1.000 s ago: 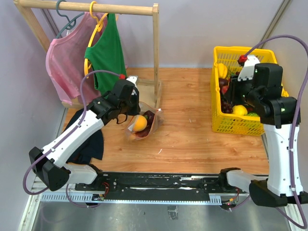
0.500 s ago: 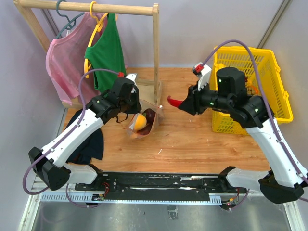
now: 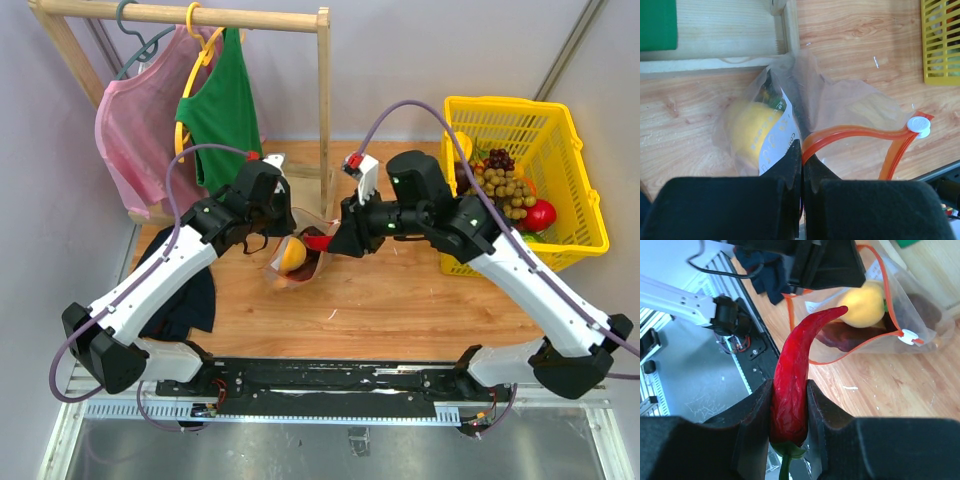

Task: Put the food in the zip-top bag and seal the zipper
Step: Place the fake vegetable in the zipper food storage bag.

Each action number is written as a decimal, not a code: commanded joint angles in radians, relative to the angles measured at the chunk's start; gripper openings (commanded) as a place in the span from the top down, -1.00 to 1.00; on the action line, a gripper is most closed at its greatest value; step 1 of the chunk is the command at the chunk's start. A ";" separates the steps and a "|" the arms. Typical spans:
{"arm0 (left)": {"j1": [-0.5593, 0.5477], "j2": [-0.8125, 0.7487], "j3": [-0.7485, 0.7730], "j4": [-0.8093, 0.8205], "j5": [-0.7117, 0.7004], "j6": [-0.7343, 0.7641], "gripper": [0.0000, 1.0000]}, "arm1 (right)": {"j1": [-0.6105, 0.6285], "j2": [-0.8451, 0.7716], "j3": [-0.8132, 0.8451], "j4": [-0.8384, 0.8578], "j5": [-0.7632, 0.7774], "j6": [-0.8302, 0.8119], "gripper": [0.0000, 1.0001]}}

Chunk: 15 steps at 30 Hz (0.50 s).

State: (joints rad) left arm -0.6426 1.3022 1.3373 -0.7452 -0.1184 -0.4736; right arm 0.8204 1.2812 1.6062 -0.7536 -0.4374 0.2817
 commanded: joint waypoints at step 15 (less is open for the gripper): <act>0.004 -0.006 -0.018 0.077 0.105 -0.050 0.99 | 0.159 0.201 0.056 -0.056 0.623 0.061 0.92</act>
State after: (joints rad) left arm -0.6430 1.3029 1.3270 -0.7258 -0.0620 -0.4995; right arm 0.9348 1.4311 1.6035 -0.7712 -0.0109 0.3401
